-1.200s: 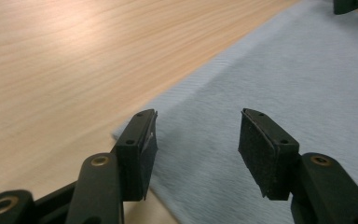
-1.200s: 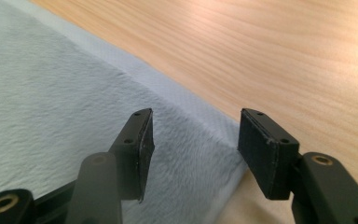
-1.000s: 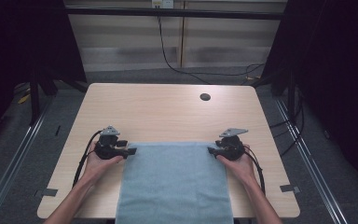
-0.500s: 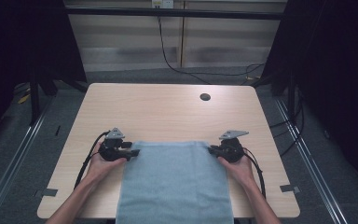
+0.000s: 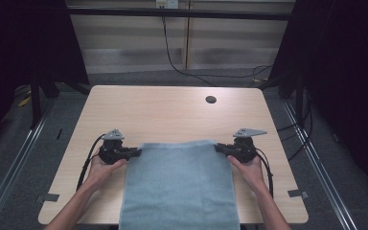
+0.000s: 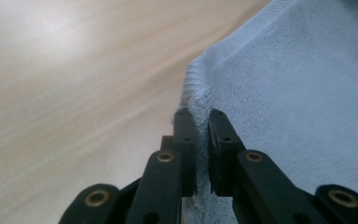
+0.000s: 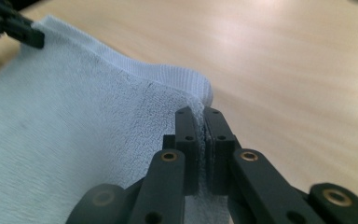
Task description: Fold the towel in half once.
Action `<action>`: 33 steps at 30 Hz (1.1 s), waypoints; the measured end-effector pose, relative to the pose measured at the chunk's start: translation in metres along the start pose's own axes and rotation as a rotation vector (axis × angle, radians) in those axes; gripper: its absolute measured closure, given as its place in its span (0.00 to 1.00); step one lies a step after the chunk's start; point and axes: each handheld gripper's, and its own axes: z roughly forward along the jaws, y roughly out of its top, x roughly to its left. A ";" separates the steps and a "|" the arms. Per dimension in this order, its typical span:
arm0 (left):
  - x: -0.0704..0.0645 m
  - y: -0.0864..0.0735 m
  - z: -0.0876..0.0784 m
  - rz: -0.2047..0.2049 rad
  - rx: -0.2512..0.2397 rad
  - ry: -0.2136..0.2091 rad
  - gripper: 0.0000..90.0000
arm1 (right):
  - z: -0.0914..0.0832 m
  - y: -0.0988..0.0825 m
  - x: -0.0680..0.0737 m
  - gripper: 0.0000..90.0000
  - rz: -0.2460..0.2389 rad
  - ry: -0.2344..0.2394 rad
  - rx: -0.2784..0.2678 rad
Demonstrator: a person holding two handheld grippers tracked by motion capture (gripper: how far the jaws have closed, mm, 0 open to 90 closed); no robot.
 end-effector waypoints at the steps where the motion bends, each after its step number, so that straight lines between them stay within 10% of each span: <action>1: 0.000 0.006 -0.003 0.000 -0.012 -0.002 0.93 | -0.003 0.004 0.000 0.96 0.005 0.004 -0.012; 23: 0.008 0.143 -0.040 0.067 -0.215 0.104 0.94 | -0.043 0.150 -0.018 0.96 -0.073 -0.107 -0.199; 33: -0.012 0.123 -0.051 0.096 -0.221 0.013 0.94 | -0.057 0.137 -0.003 0.96 -0.093 -0.050 -0.232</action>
